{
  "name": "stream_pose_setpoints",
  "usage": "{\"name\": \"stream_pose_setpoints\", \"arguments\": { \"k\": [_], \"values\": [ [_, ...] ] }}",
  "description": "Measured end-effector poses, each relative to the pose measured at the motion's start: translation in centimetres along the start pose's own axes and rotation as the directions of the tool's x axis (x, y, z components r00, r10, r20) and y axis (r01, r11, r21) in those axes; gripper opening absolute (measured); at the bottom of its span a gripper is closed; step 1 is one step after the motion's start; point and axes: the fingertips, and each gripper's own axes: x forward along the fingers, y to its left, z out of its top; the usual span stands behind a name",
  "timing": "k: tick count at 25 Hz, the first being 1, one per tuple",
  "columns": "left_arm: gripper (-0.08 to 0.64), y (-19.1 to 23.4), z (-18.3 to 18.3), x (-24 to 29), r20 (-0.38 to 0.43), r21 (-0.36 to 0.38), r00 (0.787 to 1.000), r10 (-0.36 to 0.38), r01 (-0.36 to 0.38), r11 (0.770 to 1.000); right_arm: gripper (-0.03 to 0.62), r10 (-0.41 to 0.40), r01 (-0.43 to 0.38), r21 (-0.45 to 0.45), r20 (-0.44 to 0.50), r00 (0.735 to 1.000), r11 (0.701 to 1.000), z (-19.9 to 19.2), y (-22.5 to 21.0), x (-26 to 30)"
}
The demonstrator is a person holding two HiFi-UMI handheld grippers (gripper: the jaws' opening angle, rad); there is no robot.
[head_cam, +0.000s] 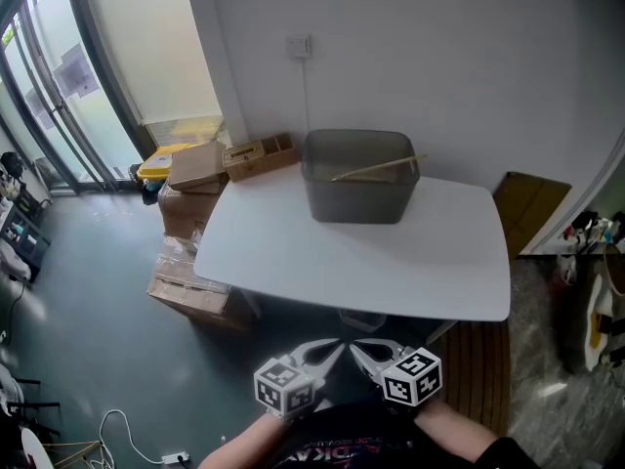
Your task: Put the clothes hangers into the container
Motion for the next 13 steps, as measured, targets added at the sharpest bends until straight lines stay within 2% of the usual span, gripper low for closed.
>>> {"name": "stream_pose_setpoints", "arguments": {
  "k": [13],
  "values": [
    [0.006,0.01,-0.19,-0.34,0.003,0.001,1.000,0.001,-0.001,1.000,0.002,0.000,0.000,0.003,-0.002,1.000,1.000,-0.23,0.27,0.18]
  ]
}}
